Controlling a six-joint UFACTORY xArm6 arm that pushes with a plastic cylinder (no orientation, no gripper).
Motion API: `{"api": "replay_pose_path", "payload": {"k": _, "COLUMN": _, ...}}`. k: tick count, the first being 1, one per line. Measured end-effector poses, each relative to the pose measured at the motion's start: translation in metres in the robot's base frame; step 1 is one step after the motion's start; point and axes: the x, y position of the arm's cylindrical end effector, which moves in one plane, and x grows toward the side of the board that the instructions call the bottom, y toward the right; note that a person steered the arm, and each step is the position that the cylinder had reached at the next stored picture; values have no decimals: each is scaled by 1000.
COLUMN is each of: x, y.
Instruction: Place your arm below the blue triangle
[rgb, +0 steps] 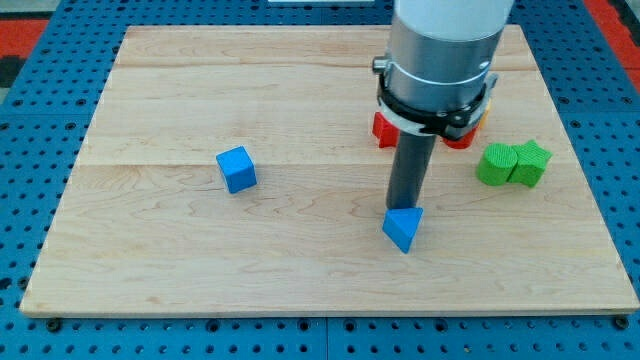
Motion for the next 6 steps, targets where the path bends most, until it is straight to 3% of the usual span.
{"api": "replay_pose_path", "payload": {"k": 1, "x": 2, "y": -9}}
{"api": "replay_pose_path", "payload": {"k": 3, "x": 1, "y": 60}}
{"api": "replay_pose_path", "payload": {"k": 4, "x": 23, "y": 70}}
{"api": "replay_pose_path", "payload": {"k": 5, "x": 76, "y": 51}}
{"api": "replay_pose_path", "payload": {"k": 6, "x": 73, "y": 20}}
